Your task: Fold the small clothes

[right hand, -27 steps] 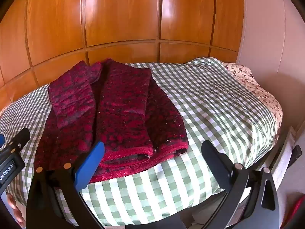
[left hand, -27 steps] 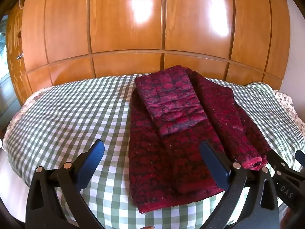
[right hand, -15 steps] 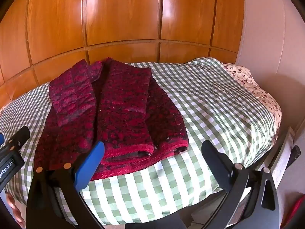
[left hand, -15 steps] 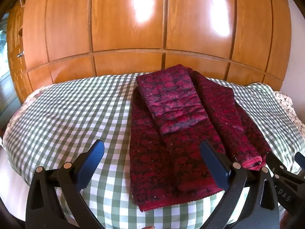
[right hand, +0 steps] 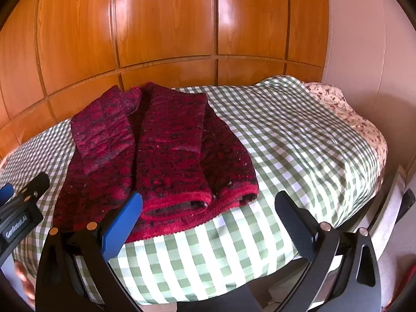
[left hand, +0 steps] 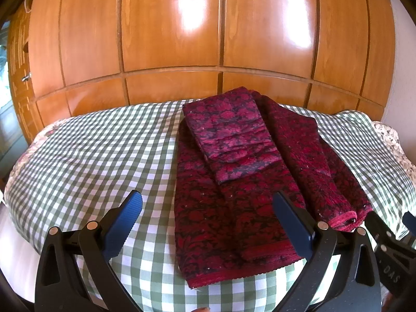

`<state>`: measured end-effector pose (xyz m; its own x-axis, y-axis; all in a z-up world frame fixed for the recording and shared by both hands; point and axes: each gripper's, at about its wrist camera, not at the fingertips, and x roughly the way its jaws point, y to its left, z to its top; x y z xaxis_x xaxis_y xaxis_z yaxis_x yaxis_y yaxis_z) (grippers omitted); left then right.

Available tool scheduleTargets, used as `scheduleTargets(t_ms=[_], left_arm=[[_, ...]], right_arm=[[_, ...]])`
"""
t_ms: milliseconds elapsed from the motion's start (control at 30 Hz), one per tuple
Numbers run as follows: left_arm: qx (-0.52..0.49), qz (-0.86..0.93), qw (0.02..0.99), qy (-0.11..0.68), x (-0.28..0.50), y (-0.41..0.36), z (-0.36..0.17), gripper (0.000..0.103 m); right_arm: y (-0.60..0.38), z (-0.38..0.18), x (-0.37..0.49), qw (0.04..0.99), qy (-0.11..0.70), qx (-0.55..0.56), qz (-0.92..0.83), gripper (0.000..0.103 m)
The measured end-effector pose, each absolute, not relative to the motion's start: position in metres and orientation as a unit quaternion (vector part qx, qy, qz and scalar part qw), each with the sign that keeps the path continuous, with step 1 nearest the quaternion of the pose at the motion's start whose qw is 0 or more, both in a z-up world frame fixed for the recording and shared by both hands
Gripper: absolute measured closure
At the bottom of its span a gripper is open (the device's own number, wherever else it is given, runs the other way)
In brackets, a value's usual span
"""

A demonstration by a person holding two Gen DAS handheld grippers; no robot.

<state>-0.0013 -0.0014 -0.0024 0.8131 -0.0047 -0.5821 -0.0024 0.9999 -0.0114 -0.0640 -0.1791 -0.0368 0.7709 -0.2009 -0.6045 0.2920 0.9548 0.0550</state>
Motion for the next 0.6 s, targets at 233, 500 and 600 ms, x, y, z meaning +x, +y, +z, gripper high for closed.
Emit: scheduleTargets(t_ms=[233, 500, 600], left_arm=[[-0.004, -0.004, 0.949, 0.315, 0.004, -0.004, -0.006, 0.004], [-0.001, -0.009, 0.949, 0.316, 0.006, -0.008, -0.008, 0.004], [-0.005, -0.011, 0.949, 0.314, 0.006, -0.008, -0.007, 0.004]], right_arm=[[-0.18, -0.038, -0.071, 0.939, 0.308, 0.085, -0.13, 0.002], [-0.173, -0.037, -0.077, 0.942, 0.306, 0.077, -0.116, 0.002], [-0.173, -0.039, -0.076, 0.941, 0.313, 0.083, -0.1, 0.002]])
